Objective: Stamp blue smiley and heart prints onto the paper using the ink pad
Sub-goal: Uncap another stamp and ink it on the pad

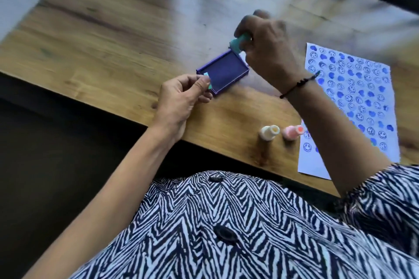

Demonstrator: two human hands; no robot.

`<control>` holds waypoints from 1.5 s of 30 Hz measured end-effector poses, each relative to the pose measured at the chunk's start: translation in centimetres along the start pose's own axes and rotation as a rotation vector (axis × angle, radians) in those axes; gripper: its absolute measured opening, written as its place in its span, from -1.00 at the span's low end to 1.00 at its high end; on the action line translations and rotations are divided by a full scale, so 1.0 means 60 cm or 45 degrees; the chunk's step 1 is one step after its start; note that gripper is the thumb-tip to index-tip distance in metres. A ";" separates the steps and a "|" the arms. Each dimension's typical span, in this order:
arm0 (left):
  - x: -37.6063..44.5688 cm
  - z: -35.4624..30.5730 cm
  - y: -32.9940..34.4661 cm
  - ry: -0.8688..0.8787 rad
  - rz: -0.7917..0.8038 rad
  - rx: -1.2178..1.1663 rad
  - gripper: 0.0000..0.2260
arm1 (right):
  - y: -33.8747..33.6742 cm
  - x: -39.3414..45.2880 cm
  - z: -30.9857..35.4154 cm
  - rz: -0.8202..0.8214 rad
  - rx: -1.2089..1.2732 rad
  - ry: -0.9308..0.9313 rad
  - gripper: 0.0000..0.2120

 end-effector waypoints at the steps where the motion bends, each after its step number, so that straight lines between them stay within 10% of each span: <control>1: 0.000 0.001 0.001 0.004 0.002 0.006 -0.90 | 0.022 0.001 0.001 0.100 -0.122 -0.060 -0.79; 34: 0.019 0.004 0.021 0.072 0.065 0.062 -0.90 | 0.066 -0.028 0.029 0.288 -0.100 -0.018 -0.86; 40: 0.019 -0.011 0.077 0.108 0.248 0.089 -0.92 | -0.030 -0.066 -0.041 -0.074 0.329 0.406 -0.85; 45: -0.024 -0.002 0.195 0.167 0.852 0.459 -0.94 | -0.123 -0.229 -0.153 -0.355 0.543 0.878 -0.84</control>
Point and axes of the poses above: each hand's wrist, its own x-axis towards the middle knuckle, its own y-axis out of the palm, z = x × y, the point moved 5 cm from there along x, towards the middle knuckle, and after that the axes turned 2 degrees about -z, right-handed, at the moved point
